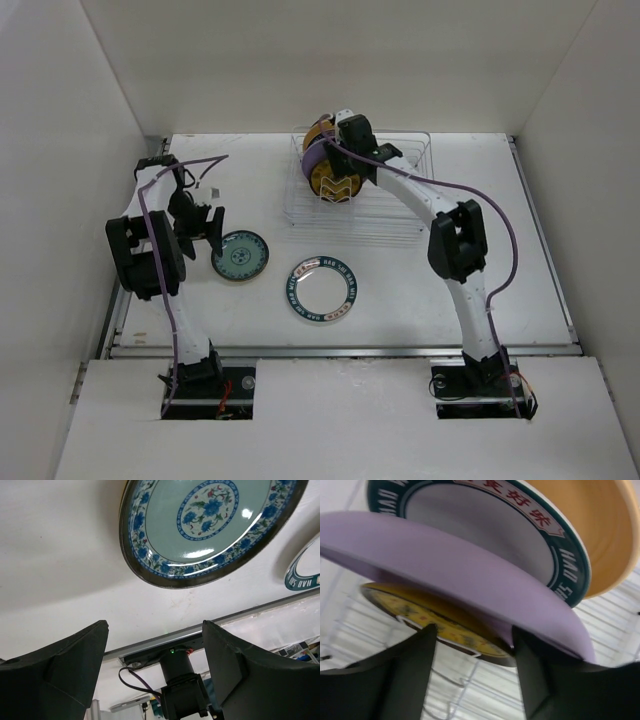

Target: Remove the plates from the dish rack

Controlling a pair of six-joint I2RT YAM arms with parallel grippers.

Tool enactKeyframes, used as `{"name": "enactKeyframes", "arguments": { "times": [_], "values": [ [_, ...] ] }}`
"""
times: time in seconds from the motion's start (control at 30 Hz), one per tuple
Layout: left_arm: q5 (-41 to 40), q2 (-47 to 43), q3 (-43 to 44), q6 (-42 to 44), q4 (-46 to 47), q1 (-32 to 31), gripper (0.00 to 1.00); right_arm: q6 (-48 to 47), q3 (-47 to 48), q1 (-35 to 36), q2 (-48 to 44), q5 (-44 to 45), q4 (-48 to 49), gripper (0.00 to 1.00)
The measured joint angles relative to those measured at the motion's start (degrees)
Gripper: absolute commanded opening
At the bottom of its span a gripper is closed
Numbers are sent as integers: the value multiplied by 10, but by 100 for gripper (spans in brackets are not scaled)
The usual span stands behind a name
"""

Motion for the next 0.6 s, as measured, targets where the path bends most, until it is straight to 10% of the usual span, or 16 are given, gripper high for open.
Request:
{"name": "enactKeyframes", "arguments": {
  "times": [0.3, 0.6],
  "values": [
    [3, -35, 0, -2, -10, 0, 74, -70, -47, -6, -24, 37, 28, 6],
    [13, -45, 0, -1, -26, -3, 74, -162, -112, 9, -97, 69, 46, 0]
  ]
}}
